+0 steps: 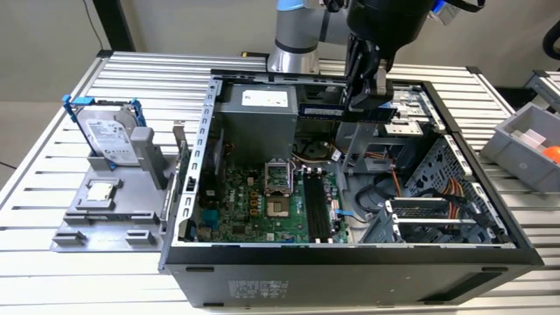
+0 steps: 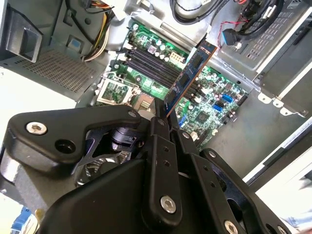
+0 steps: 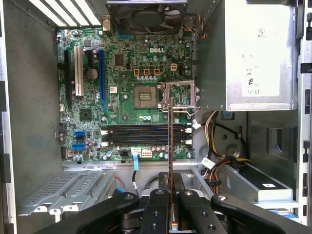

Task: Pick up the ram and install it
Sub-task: 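Pick up the ram and move it above insertion slot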

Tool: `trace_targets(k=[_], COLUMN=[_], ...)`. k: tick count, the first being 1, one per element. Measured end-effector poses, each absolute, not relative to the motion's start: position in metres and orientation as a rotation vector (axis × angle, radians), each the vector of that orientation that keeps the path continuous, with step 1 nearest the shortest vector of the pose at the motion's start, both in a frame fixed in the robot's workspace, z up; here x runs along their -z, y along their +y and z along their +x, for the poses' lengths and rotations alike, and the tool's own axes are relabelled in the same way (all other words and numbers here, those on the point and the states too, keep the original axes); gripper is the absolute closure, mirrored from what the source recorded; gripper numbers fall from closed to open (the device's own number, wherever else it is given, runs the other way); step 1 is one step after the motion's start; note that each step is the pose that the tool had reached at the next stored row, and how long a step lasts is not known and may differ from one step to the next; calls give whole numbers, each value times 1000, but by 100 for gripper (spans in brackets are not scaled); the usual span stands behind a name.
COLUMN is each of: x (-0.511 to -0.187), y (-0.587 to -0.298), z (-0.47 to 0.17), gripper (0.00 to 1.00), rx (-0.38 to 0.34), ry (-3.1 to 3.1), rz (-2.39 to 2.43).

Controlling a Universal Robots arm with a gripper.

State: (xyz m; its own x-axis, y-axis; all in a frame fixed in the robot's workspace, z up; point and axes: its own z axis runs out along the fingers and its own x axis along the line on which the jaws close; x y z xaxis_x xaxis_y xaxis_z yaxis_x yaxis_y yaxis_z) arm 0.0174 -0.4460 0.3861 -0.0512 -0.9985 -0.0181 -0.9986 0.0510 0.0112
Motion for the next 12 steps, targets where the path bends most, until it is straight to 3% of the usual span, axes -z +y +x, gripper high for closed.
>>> trace_targets(k=[12], x=[-386], y=[-446], z=[17], gripper=[100], rx=[-32], ry=[2349], rz=[-2077])
